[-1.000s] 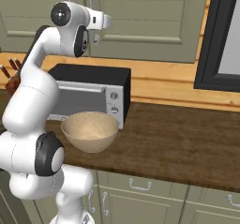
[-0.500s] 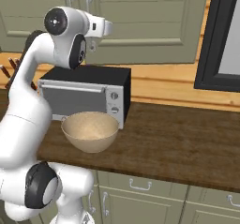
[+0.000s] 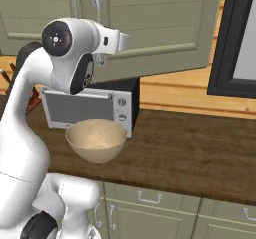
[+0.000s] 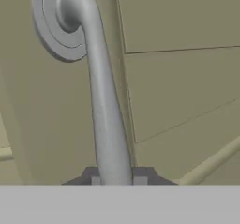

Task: Open the cabinet, pick up the bread from the cabinet and place it in the basket. Then move the basket to the dining counter.

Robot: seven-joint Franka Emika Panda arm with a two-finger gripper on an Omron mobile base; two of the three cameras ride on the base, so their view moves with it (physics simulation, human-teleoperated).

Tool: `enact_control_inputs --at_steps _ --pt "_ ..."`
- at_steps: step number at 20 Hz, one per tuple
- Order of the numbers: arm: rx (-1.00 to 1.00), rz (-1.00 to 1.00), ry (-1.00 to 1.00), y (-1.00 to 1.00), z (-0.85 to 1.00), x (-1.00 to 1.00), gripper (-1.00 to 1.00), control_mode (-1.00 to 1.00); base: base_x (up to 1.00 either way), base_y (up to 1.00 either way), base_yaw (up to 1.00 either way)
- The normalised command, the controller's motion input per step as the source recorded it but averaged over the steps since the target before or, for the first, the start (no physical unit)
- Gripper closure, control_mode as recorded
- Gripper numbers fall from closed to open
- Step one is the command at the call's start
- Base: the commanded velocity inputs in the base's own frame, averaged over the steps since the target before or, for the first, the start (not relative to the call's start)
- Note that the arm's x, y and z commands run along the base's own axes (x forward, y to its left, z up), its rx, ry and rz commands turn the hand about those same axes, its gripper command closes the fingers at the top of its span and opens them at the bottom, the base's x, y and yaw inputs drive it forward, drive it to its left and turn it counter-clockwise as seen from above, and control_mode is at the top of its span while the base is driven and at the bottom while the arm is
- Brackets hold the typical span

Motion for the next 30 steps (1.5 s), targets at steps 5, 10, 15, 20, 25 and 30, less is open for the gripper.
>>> enact_control_inputs --at_steps 5,10,15,20,25,30 --pt "-0.04 -0.01 0.00 -0.17 -0.06 -1.00 -1.00 -1.00 0.00 0.00 0.00" --pt "-0.38 0.01 0.00 0.88 -0.16 -1.00 -1.00 -1.00 0.00 0.00 0.00" --pt "-0.59 -0.03 0.09 1.00 0.00 -0.62 -1.00 -1.00 0.00 0.00 0.00" --pt "-0.44 -0.07 0.19 0.85 0.36 -0.55 -1.00 -1.00 0.00 0.00 0.00" --pt "-0.35 -0.15 0.34 0.57 -0.07 0.88 -1.00 -1.00 0.00 0.00 0.00" --pt "-0.26 -0.23 0.35 0.03 -0.39 1.00 -1.00 -1.00 0.00 0.00 0.00"
